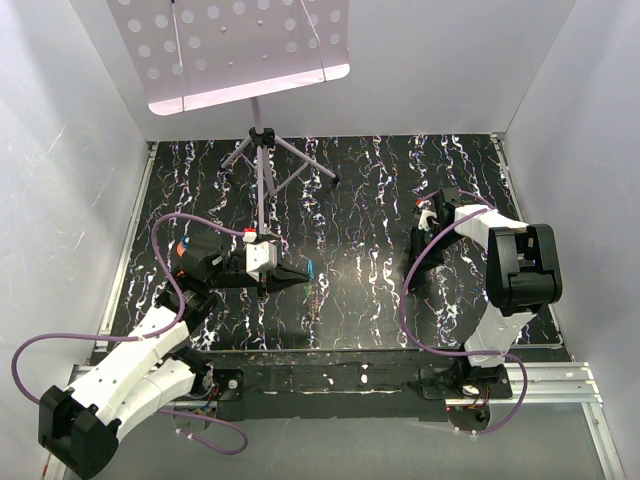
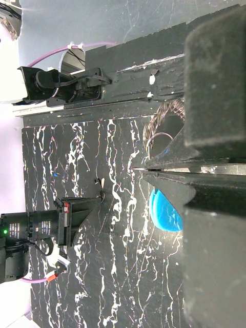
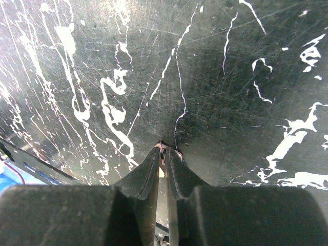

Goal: Put the keys on the keyring

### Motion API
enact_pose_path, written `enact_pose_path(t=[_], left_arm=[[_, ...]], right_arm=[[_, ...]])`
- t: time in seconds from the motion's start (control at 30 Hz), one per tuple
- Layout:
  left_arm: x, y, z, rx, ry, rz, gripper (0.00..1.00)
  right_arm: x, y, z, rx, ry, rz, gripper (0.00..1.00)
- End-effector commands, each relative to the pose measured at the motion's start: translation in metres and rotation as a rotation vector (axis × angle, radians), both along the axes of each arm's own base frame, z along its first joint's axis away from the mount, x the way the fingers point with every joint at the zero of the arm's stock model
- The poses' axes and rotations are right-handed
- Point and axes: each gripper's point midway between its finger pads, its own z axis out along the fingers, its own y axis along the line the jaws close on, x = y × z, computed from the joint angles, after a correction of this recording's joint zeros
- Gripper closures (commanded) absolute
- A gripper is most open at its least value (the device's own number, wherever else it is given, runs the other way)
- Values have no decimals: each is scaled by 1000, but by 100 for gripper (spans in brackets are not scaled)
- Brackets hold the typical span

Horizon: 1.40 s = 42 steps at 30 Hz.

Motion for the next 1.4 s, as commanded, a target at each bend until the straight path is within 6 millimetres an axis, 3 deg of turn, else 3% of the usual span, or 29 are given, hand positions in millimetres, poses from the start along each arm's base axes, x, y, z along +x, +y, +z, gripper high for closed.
enact_pose_path(t=[0.0, 0.17, 0.3, 0.43, 0.57, 0.8, 1.03, 1.17, 1.37], left_arm=[[1, 0, 23, -33, -72, -2, 100], [1, 0, 24, -34, -73, -2, 100], [1, 0, 24, -34, -74, -2, 100], [3, 1, 24, -41, -78, 11, 100], [7, -2, 38, -91, -82, 26, 100], [12, -8, 91, -173, -217, -6, 100], [14, -15, 131, -255, -331, -52, 100], [13, -18, 140, -286, -368, -80, 100], [5, -20, 137, -309, -379, -134, 100]], right_arm=[[7, 2, 7, -2, -18, 11, 86], [8, 3, 8, 9, -36, 26, 98], [8, 5, 14, 27, -57, 48, 99], [11, 15, 35, 103, -120, 98, 99], [14, 26, 80, 189, -244, 207, 99], [3, 37, 195, 278, -544, 458, 99], [-35, 53, 281, 279, -965, 819, 99], [-59, 68, 308, 310, -1227, 940, 99], [-92, 94, 307, 379, -1461, 1022, 99]])
